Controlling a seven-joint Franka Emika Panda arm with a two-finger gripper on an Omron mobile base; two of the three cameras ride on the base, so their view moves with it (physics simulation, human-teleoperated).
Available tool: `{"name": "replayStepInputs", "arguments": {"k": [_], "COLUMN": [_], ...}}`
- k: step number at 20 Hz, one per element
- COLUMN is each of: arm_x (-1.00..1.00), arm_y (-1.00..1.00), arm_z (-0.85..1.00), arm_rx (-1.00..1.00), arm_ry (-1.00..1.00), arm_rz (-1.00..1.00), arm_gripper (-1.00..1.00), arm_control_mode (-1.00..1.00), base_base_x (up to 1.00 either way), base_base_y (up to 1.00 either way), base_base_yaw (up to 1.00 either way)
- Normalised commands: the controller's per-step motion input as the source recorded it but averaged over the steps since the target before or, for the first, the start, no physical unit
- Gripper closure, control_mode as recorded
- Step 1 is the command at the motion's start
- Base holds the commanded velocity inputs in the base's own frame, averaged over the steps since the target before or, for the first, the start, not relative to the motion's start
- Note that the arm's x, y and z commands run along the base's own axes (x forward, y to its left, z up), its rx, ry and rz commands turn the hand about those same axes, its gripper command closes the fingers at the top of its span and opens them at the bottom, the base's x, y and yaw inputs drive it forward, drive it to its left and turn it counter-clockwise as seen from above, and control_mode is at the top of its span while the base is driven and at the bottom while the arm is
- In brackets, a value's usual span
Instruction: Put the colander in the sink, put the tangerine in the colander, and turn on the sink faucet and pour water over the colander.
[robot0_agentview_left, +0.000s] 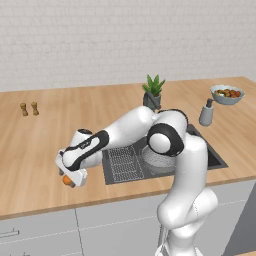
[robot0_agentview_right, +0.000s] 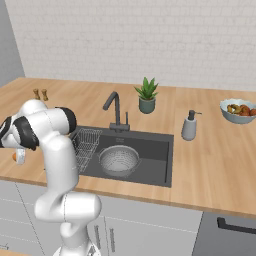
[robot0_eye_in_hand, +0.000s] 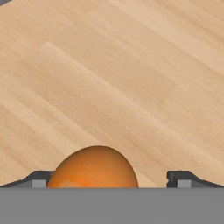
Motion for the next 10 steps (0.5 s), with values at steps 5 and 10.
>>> {"name": "replayStepInputs", "arguments": {"k": [5,10], "arm_x": [-0.03,-0.01], "arm_y": [-0.06,0.00], "arm_z": [-0.21,-0.23], "arm_rx": [0.00,0.00], "arm_ry": [0.00,0.00], "arm_rz": [0.00,0.00], "arm_gripper": [-1.00,1.00], "arm_control_mode": [-1.00,-1.00], "base_base_x": [0.00,0.00], "base_base_y": [0.00,0.00], "base_base_yaw": [0.00,0.00]}}
